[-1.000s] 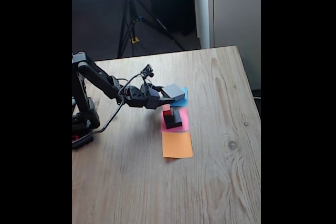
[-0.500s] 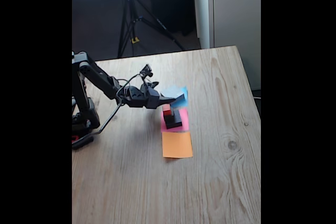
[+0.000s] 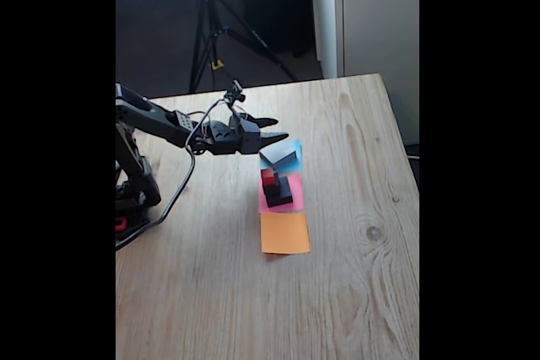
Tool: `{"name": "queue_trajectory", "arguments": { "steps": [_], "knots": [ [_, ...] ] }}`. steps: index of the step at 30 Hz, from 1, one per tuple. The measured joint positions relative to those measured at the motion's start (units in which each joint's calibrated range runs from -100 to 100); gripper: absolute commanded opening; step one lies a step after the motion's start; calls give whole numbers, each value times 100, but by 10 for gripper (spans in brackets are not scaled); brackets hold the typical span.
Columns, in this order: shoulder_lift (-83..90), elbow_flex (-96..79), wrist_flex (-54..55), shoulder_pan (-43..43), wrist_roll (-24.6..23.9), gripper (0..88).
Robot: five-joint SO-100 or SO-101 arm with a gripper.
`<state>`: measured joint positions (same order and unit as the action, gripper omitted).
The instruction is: Tower of hanoi
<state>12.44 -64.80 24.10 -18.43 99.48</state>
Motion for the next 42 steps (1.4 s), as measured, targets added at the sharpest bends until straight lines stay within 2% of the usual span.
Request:
{"name": "queue_trajectory", "arguments": {
  "steps": [5, 10, 13, 16, 21, 27, 31, 38, 42],
  "knots": [
    [1026, 235, -1593, 0, 0, 3],
    [2044, 1295, -4508, 227, 0, 3],
    [2471, 1825, -5989, 351, 0, 32],
    [2702, 2581, -7270, 423, 0, 2],
    [2762, 4042, -8815, 650, 0, 2],
    [2856, 5415, -9920, 1043, 0, 2],
    [3044, 5719, -10312, 1301, 0, 20],
    [3232, 5537, -10232, 1838, 0, 105],
    [3472, 4798, -9680, 2179, 0, 168]
  ]
}}
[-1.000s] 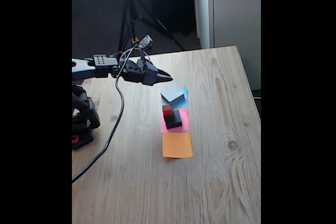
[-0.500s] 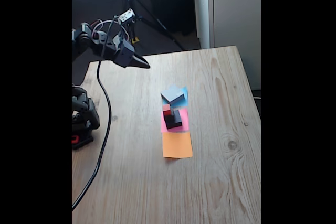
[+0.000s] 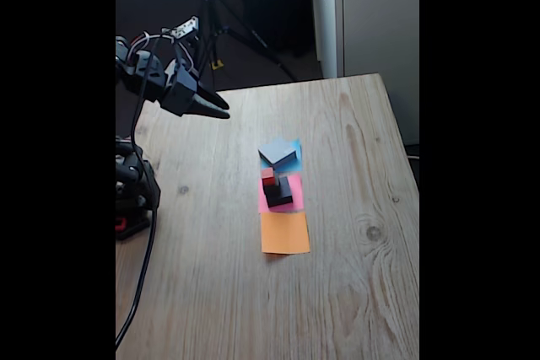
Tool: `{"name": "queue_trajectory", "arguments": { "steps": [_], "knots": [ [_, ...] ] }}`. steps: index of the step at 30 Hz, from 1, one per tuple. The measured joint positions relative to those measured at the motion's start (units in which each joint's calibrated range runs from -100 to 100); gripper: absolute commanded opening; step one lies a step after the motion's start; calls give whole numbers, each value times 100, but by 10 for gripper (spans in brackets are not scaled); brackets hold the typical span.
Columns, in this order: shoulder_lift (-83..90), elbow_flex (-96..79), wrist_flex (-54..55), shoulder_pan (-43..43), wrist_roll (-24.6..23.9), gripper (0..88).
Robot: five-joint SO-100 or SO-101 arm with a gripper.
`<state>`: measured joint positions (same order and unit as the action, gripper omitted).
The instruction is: Tower of hanoi
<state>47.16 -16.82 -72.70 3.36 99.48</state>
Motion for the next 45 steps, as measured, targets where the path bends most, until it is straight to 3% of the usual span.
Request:
{"name": "queue_trajectory", "arguments": {
  "steps": [10, 25, 36, 45],
  "knots": [
    [599, -2451, 2010, 114, 0, 297],
    [855, -6276, 6253, 165, 0, 295],
    [-103, -7127, 8567, 165, 0, 282],
    [-1018, -7188, 9488, 186, 0, 273]
  ]
}}
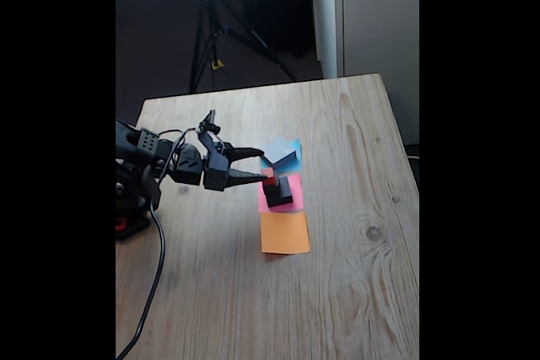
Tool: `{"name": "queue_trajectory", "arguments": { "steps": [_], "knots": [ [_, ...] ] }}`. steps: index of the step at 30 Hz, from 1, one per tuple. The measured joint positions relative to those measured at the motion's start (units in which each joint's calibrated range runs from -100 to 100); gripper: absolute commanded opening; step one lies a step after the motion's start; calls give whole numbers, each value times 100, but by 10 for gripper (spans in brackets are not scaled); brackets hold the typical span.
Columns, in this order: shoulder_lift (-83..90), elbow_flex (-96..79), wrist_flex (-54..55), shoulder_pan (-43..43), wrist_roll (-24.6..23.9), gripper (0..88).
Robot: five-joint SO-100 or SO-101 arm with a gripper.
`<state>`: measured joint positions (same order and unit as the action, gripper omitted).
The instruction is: Tower of hanoi
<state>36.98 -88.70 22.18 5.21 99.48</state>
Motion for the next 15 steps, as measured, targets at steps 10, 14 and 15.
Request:
{"name": "queue_trajectory", "arguments": {
  "steps": [10, 14, 15],
  "knots": [
    [-1009, -78, 1105, 21, 0, 266],
    [-1342, -70, 1393, 21, 0, 261],
    [-1411, -70, 1417, 21, 0, 261]
  ]
}}
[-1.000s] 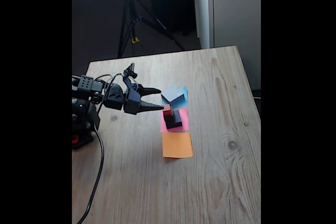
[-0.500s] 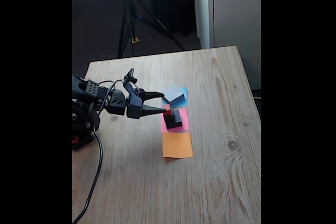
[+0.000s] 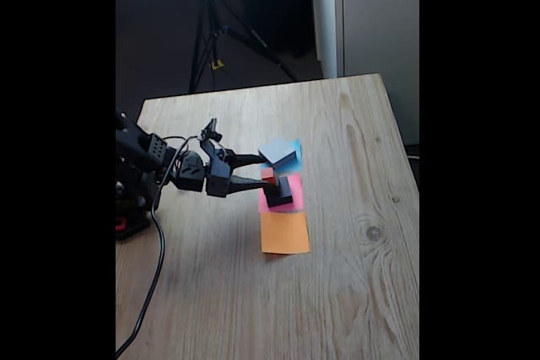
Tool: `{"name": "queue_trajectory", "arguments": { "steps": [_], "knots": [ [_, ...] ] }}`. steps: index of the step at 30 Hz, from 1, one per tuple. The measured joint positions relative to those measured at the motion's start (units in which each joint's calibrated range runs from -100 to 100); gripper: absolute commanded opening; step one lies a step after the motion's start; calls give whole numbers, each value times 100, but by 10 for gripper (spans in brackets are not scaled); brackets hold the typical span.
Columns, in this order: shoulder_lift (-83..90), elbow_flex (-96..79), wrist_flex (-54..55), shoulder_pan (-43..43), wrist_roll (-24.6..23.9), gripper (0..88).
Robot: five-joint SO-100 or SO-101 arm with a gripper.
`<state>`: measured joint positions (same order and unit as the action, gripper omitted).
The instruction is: Tower of hanoi
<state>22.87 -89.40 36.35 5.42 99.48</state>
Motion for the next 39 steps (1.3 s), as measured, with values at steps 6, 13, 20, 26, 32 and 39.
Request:
{"name": "queue_trajectory", "arguments": {
  "steps": [6, 13, 20, 26, 32, 39],
  "knots": [
    [-470, 261, 296, 0, 0, 254],
    [-633, 356, 408, -31, 0, 243],
    [-633, 356, 480, -83, 0, 225],
    [-821, 330, 705, -83, 0, 218],
    [-1009, 304, 953, -103, 0, 209],
    [-1069, 287, 961, -134, 0, 203]
  ]
}}
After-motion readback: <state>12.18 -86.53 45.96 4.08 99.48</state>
